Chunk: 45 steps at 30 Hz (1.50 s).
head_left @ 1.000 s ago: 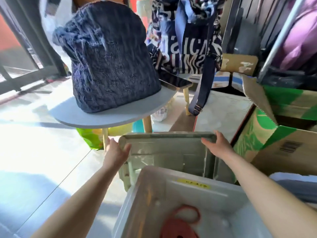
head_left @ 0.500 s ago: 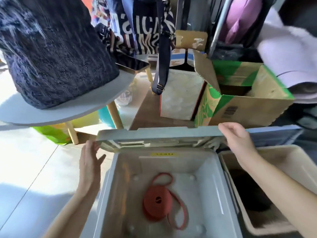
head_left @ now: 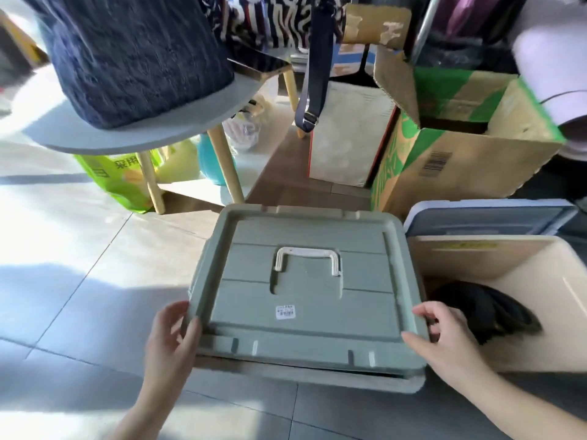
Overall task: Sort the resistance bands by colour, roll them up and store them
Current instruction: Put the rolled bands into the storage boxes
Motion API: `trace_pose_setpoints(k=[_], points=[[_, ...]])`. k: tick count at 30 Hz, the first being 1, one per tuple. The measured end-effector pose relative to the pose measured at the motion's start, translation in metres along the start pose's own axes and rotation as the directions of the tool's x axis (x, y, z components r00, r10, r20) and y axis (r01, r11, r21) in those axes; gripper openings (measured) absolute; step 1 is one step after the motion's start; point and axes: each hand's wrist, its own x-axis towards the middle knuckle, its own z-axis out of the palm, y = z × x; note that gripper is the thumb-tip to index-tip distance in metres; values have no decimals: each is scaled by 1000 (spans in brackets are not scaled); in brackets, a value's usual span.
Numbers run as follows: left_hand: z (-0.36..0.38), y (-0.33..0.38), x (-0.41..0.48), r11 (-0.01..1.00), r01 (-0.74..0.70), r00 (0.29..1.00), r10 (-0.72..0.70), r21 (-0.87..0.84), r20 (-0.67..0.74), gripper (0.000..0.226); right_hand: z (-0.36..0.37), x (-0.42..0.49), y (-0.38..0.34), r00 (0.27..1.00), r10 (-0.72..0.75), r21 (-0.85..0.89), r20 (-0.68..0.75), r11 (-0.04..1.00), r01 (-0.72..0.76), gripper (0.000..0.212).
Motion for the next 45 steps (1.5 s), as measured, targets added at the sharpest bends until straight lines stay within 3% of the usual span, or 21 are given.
trace_pose_setpoints(k=[4,6,8,14,17,20,23,27,31,33,35,37,40,42,43,45], points=[[-4,8,5,998,16,999,-13,63,-50,38,-9,15,5,996,-78,-90,-45,993,74,39],[-2,11,20,990,44,999,-42,132,-23,59,-12,25,-2,995,-98,-163,5,982,97,56],[4,9,34,971,91,993,-106,221,57,65,-10,29,-8,993,-92,-309,71,945,110,69],[2,-29,26,912,50,984,-114,408,134,42,-3,5,-1,986,-45,-417,161,902,109,77],[2,-20,11,956,17,986,-64,293,152,48,0,1,8,986,-42,-386,160,917,102,78],[9,2,21,985,130,982,-143,110,124,43,4,12,9,996,-59,-288,62,955,74,73],[8,9,42,965,226,938,-253,135,236,57,26,23,0,999,-41,-303,13,952,43,67],[-4,7,67,951,261,950,-284,169,131,52,51,37,-20,997,-67,-381,-30,923,50,66],[-25,-3,102,923,363,917,-379,130,128,46,71,68,-43,998,-48,-252,-49,967,34,70],[-36,-5,109,864,502,837,-495,34,233,45,80,76,-46,997,-24,-156,-66,988,14,73],[-43,-4,109,770,633,731,-559,-82,391,37,81,76,-45,997,64,56,-36,996,-62,87],[-47,-6,107,728,671,693,-547,-142,469,34,82,78,-40,975,205,301,91,927,-223,99],[-47,-8,109,778,619,750,-546,-104,373,47,84,81,-34,945,271,382,184,866,-323,107],[-46,-11,111,882,465,876,-471,71,103,65,83,83,-33,964,255,222,79,938,-267,99],[-45,-12,110,918,345,938,-345,196,-34,68,81,84,-33,974,225,103,2,969,-224,92],[-40,-10,105,917,193,980,-162,349,-116,61,78,81,-32,984,93,-42,-150,994,-100,66]])
